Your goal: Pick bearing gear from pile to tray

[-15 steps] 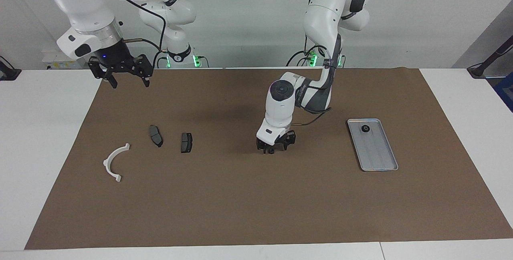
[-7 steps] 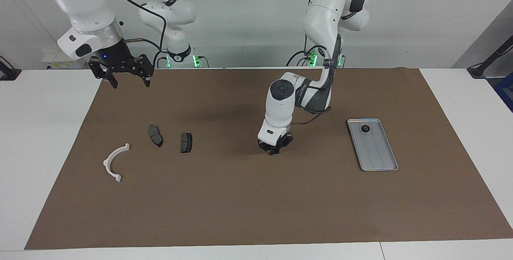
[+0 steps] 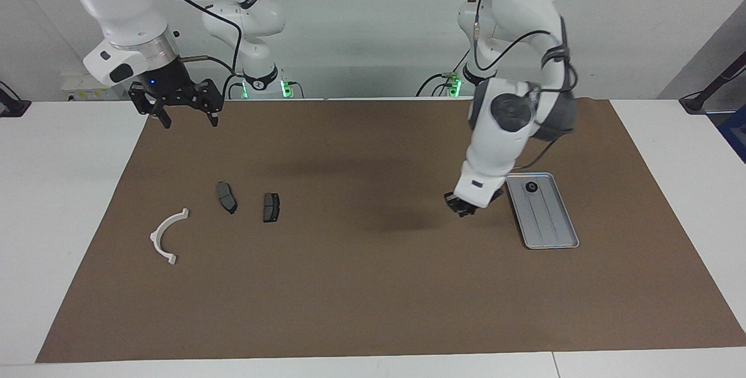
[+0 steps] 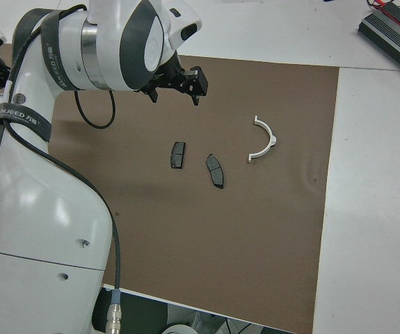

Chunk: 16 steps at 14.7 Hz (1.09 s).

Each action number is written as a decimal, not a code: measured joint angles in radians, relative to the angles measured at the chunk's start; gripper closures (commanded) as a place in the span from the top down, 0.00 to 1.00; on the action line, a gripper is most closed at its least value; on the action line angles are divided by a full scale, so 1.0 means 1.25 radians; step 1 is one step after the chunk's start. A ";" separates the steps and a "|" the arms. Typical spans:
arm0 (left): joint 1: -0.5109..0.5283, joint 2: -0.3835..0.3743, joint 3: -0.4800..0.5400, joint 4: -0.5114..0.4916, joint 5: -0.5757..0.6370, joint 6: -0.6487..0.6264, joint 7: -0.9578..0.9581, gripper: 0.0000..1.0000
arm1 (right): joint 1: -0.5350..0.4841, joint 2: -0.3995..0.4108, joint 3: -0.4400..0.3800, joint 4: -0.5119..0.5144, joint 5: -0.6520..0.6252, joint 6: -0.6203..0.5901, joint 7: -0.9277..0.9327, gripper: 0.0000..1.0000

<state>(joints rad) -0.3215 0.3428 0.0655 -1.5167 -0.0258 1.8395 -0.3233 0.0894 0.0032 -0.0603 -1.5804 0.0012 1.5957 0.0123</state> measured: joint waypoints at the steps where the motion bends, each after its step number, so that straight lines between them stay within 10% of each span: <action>1: 0.049 -0.021 0.001 -0.010 -0.002 -0.023 0.083 0.00 | 0.000 0.000 0.000 -0.004 0.000 0.007 0.000 1.00; 6: 0.225 -0.045 0.001 -0.176 -0.010 0.115 0.366 0.00 | 0.000 0.000 0.000 -0.017 0.000 0.021 0.000 1.00; 16: 0.219 -0.036 -0.018 -0.387 -0.011 0.403 0.381 0.00 | 0.000 -0.001 0.000 -0.017 0.000 0.021 0.000 1.00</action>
<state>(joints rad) -0.0481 0.2974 0.0426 -2.0004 -0.0394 2.3429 0.1525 0.0894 0.0026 -0.0603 -1.6014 0.0012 1.6218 0.0123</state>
